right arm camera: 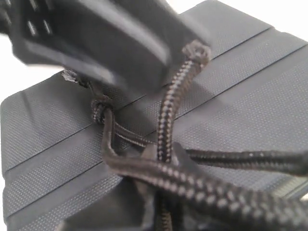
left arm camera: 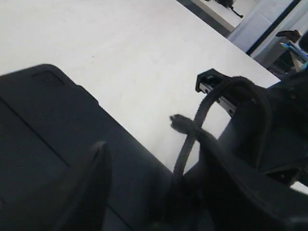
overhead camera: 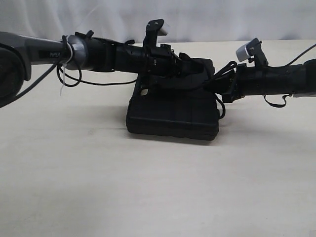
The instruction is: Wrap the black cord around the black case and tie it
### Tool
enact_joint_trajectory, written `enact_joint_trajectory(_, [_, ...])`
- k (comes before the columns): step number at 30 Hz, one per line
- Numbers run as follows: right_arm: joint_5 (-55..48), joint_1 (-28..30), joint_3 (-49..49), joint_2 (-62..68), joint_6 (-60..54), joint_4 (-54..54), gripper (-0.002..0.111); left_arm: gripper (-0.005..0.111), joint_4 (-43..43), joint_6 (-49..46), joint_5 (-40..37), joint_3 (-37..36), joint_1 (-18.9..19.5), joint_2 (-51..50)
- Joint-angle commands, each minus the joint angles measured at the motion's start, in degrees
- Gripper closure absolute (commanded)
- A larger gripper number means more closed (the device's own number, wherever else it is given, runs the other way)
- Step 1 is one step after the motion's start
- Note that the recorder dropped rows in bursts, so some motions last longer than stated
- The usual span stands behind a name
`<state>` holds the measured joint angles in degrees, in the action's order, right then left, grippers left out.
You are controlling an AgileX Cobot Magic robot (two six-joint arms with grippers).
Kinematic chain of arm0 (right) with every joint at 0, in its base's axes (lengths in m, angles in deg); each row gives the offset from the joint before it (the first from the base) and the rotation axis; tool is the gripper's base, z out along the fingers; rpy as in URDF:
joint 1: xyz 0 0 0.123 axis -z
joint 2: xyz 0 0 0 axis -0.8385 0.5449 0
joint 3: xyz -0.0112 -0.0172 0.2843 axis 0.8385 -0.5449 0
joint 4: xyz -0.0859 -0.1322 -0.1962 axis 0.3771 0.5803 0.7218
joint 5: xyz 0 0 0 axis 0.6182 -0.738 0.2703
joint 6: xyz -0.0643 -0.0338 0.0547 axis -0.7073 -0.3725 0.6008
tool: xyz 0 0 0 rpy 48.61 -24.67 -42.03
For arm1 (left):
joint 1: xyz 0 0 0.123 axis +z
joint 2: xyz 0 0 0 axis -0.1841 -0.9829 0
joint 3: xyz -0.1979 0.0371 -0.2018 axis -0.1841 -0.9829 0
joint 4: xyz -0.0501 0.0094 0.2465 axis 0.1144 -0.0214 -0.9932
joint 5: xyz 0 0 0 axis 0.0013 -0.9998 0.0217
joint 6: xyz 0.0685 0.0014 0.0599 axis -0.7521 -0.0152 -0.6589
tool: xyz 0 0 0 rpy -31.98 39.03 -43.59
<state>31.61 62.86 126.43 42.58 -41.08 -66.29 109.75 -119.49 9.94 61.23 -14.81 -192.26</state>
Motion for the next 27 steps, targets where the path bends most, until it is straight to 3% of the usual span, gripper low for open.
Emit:
enact_joint_trajectory(1, [-1.7,-0.1,0.2,-0.4,-1.9,0.4,0.104,0.056,0.9,1.6,-4.4,1.8,-0.6,-1.2])
enact_joint_trajectory(6, [-1.4,-0.1,0.2,-0.4,-1.9,0.4,0.104,0.056,0.9,1.6,-11.5,5.3,-0.6,-1.4])
enact_joint_trajectory(12, [-1.5,-0.1,0.2,-0.4,-1.9,0.4,0.104,0.056,0.9,2.8,-4.7,5.3,-3.2,-2.4])
enact_joint_trajectory(15, [-1.5,-0.1,0.2,-0.4,-1.9,0.4,0.104,0.056,0.9,2.4,-5.2,5.3,-4.4,-2.4])
enact_joint_trajectory(17, [-1.5,-0.1,0.2,-0.4,-1.9,0.4,0.104,0.065,0.9,2.3,-1.8,5.3,-4.9,-2.4])
enact_joint_trajectory(21, [-1.5,-0.1,0.2,-0.4,-1.9,0.4,0.104,0.104,0.9,2.3,2.6,5.3,-4.8,-2.4])
enact_joint_trajectory(23, [-1.4,-0.1,0.2,-0.4,-1.9,0.6,0.103,0.107,0.9,2.3,2.6,5.3,-4.7,-2.4])
enact_joint_trajectory(26, [0.8,-0.1,0.2,-0.8,-1.9,8.2,0.055,0.107,0.9,2.3,2.7,5.3,-4.5,-2.4])
enact_joint_trajectory(27, [2.5,-0.1,0.2,-1.9,-0.5,9.6,0.053,0.107,0.9,2.3,2.6,5.3,-4.5,-2.4])
